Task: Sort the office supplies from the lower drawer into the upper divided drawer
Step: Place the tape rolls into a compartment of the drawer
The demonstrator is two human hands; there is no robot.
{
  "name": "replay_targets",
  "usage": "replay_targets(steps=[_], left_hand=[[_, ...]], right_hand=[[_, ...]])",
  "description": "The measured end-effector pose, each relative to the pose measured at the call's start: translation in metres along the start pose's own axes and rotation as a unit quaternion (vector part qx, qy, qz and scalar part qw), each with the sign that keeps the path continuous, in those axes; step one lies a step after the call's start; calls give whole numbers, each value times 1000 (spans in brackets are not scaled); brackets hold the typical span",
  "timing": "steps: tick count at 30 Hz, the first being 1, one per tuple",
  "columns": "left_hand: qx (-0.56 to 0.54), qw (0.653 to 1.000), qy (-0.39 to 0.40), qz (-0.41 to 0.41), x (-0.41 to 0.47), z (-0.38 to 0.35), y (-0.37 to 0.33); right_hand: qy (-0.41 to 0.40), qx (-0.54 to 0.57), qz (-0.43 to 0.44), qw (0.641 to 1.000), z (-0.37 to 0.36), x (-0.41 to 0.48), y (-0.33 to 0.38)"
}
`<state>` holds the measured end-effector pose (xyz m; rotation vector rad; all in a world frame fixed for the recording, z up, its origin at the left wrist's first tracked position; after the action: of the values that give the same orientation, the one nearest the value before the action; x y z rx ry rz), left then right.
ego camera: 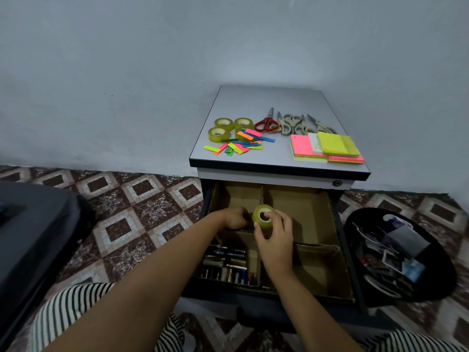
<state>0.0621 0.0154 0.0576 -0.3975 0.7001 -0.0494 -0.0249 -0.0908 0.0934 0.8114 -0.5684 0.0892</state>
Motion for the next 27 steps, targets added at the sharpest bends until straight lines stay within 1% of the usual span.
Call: replay_targets(steps=[2,3,5,8,9,12,14,17,20,23,27], left_hand=[[8,997,-63,-35,-9,10,-6],[-5,993,-100,-55,-16,17,-6],[-65,980,-167,-83,-31,30,-1],[-95,941,-307,-104,-57,49,19],[-102,928,-342,-104,-64,51,27],[-153,902,-394,-89,-76,52,53],[-184,896,-400,-60,-75,49,72],[-254,904,-343,-1,-63,35,94],[-302,903,-305,29,-50,23,106],[-289,908,-300,40,-46,20,107],[-294,904,-308,31,-46,20,107]], right_hand=[[4,2,-2,1000,0,0,-1],[7,4,-2,1000,-1,0,-1],[9,11,-2,1000,-1,0,-1],[8,25,1,1000,-1,1,2],[9,29,1,1000,0,1,3],[36,34,11,999,-1,5,9],[79,26,31,996,-7,13,15],[163,11,57,985,-19,32,22],[256,10,63,965,-36,54,27],[345,-23,88,934,-57,71,33],[461,-63,98,880,-86,70,34]])
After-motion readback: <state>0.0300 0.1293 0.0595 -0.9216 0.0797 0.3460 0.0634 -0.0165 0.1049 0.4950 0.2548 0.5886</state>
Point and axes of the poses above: each hand's wrist, its own x-axis towards the middle knuckle, its own z-axis out of the back of the hand, y = z × x, the point moved 8 cm from there along x, towards the middle knuckle, and after that the axes turned 14 degrees about z, right-handed, at the moved point
